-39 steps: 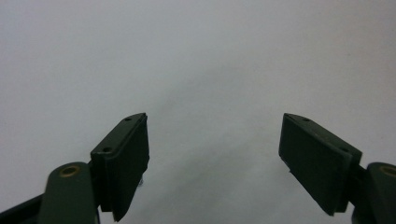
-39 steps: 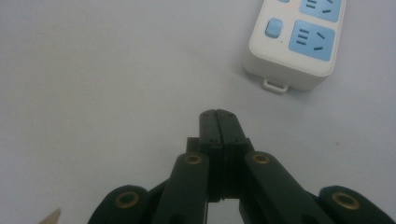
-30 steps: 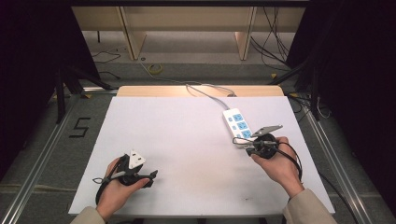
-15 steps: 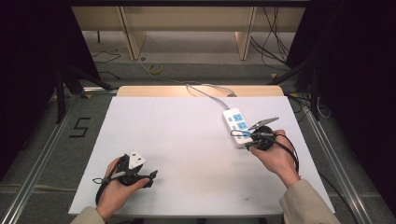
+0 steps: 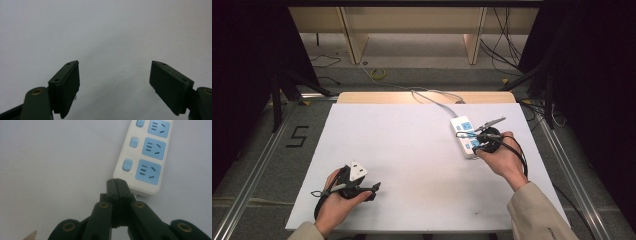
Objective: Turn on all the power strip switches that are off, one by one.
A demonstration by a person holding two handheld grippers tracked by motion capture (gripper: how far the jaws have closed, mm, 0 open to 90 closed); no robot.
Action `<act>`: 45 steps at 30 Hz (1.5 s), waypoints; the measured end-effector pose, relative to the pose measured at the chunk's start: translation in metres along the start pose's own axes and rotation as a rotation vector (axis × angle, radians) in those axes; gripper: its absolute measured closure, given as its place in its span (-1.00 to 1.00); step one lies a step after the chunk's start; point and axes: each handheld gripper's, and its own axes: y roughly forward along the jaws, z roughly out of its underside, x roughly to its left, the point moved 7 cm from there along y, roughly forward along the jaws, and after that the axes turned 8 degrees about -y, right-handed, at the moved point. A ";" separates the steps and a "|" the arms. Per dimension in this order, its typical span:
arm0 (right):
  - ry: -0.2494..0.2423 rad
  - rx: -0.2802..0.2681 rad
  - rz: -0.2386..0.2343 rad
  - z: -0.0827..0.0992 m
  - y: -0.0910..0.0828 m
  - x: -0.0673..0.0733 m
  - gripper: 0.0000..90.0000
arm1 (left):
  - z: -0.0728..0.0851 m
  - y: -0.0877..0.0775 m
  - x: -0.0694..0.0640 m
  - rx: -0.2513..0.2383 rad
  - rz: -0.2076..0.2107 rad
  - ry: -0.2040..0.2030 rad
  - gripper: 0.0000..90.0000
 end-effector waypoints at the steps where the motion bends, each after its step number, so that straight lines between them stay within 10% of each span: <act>1: 0.000 0.000 0.000 0.000 0.000 0.000 1.00 | 0.000 0.000 0.000 -0.001 0.000 -0.001 -0.47; 45: 0.031 0.055 0.019 -0.034 0.027 -0.029 1.00 | 0.000 -0.001 -0.001 0.000 0.004 0.000 -0.46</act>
